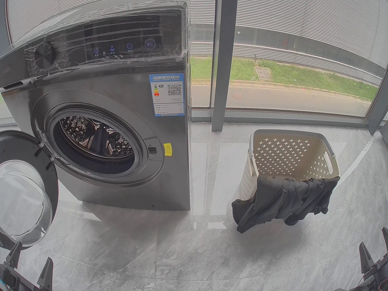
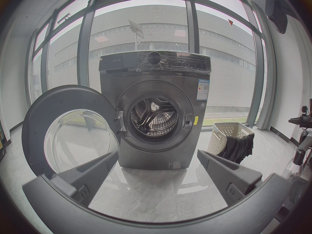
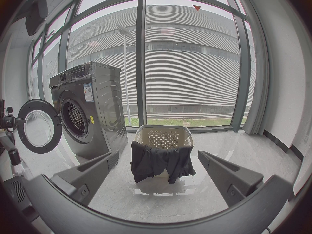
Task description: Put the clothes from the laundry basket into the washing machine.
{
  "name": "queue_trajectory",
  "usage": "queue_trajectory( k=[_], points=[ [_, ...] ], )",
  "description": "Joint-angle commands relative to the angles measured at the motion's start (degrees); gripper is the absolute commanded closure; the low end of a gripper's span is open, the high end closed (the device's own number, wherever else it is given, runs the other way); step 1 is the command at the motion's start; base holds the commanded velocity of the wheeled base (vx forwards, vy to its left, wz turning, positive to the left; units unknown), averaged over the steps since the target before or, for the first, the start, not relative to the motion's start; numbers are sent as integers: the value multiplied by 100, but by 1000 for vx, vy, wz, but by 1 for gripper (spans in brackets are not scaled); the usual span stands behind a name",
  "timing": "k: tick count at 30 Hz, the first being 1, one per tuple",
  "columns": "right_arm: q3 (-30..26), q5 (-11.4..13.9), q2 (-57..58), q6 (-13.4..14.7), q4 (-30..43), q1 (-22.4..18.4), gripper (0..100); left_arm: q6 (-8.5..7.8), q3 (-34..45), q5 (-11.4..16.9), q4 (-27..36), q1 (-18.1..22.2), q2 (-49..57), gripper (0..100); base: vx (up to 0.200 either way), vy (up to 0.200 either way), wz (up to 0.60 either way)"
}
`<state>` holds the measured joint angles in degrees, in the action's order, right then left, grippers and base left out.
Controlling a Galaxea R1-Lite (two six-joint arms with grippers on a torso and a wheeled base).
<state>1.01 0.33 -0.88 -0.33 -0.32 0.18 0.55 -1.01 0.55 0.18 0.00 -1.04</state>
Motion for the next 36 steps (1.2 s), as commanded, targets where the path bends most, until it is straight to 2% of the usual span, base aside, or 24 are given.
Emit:
queue_trajectory(
  k=[1,29,36],
  points=[
    [-101,2,88,-2,-3,-1,0,-2,92,-2,-1,0,95,0,0,-200,0],
    [-101,11,88,-2,-3,-1,0,15,92,15,-1,0,95,0,0,-200,0],
    [-101,11,88,-11,5,-1,0,24,92,24,-1,0,95,0,0,0,0]
  ],
)
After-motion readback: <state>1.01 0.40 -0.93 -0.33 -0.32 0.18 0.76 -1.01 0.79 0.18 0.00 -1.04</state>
